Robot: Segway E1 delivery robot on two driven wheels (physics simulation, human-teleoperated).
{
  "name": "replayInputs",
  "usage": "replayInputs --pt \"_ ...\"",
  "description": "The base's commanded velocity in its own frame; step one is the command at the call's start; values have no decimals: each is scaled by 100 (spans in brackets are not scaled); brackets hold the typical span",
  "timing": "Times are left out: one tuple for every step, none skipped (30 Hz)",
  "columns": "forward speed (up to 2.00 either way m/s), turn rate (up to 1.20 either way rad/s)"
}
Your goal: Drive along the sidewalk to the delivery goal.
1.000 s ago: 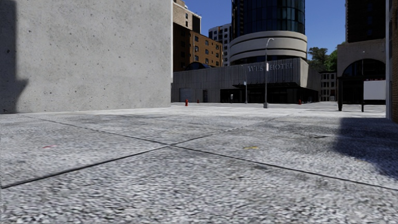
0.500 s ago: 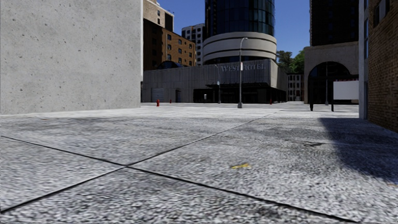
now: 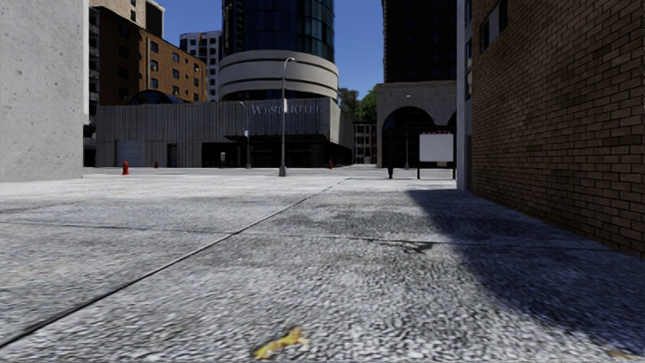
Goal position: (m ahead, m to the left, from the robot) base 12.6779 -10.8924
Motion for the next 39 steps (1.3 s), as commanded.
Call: replayInputs --pt "200 -7" --pt "200 0" --pt "200 0" --pt "200 0" --pt "200 0" --pt "200 0" --pt "200 0" --pt "200 0" --pt "200 0" --pt "200 0" --pt "200 0" --pt "200 0" --pt "200 0" --pt "200 0" --pt "200 0" --pt "200 0" --pt "200 0" --pt "200 0" --pt "200 0" --pt "200 0" --pt "200 0" --pt "200 -2" --pt "200 -2" --pt "200 -16" --pt "200 -20" --pt "200 -22" --pt "200 -22" --pt "200 -22" --pt "200 -22" --pt "200 -22" --pt "200 -22" --pt "200 -22" --pt "200 -23" --pt "200 -23" --pt "200 -24" --pt "200 -24" --pt "200 -24" --pt "200 -28" --pt "200 -29"
